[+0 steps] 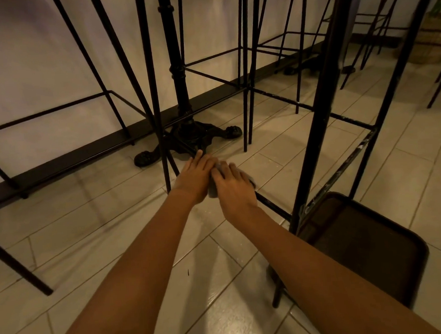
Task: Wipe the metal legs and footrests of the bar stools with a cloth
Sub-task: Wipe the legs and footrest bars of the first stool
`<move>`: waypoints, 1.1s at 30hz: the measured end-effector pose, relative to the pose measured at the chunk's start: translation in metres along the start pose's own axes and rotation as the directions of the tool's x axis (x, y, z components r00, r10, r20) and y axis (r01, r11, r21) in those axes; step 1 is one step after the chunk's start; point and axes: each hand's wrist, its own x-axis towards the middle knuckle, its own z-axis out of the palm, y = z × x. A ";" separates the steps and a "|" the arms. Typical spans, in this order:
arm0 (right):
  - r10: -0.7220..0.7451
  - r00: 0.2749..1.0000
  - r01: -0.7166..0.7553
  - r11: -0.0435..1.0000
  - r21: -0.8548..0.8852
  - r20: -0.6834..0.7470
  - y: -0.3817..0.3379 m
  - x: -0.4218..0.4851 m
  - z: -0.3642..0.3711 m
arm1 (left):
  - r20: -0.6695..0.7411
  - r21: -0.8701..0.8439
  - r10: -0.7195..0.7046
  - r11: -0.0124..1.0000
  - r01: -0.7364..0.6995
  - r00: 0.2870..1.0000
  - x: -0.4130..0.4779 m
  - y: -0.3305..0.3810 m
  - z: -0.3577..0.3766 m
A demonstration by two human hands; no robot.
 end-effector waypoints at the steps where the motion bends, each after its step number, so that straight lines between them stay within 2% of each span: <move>1: -0.004 1.000 0.004 1.000 0.013 0.015 0.002 0.000 -0.001 | -0.011 0.009 -0.004 1.000 0.004 1.000 0.002 0.000 0.005; 5: 0.017 0.999 -0.018 1.000 0.008 0.044 0.005 -0.005 -0.004 | -0.030 -0.030 -0.034 0.999 0.033 0.999 0.012 0.002 0.018; 9: 0.103 0.995 -0.103 0.995 -0.009 -0.003 0.004 -0.013 -0.002 | -0.004 0.028 -0.021 0.999 0.021 1.000 0.023 0.001 0.026; 12: 0.165 0.984 -0.171 0.981 -0.090 -0.069 0.002 -0.017 0.004 | 0.023 0.057 -0.017 0.998 0.015 1.000 0.027 0.002 0.029; 14: 0.193 0.980 -0.198 0.970 -0.140 -0.051 -0.001 -0.016 0.001 | 0.042 0.067 -0.012 0.998 0.009 0.999 0.028 0.001 0.029; 17: 0.127 0.992 -0.127 0.983 -0.130 -0.011 -0.001 -0.013 -0.002 | 0.064 0.065 -0.010 0.998 0.006 0.998 0.025 0.002 0.026; 19: 0.155 0.985 -0.166 0.967 -0.192 -0.072 -0.001 -0.017 -0.004 | 0.056 0.029 -0.015 0.999 0.013 0.998 0.017 0.005 0.018; 23: 0.166 0.975 -0.193 0.964 -0.183 -0.150 0.006 -0.032 0.007 | 0.016 -0.086 -0.063 0.994 0.064 0.998 0.004 0.011 0.008; 28: 0.161 0.971 -0.194 0.964 -0.181 -0.179 0.011 -0.037 0.007 | -0.042 -0.085 -0.044 0.996 0.040 0.998 -0.009 0.023 0.011; 33: 0.144 0.978 -0.166 0.975 -0.148 -0.151 0.012 -0.034 0.008 | -0.068 -0.012 0.009 1.000 -0.009 0.998 -0.020 0.030 0.018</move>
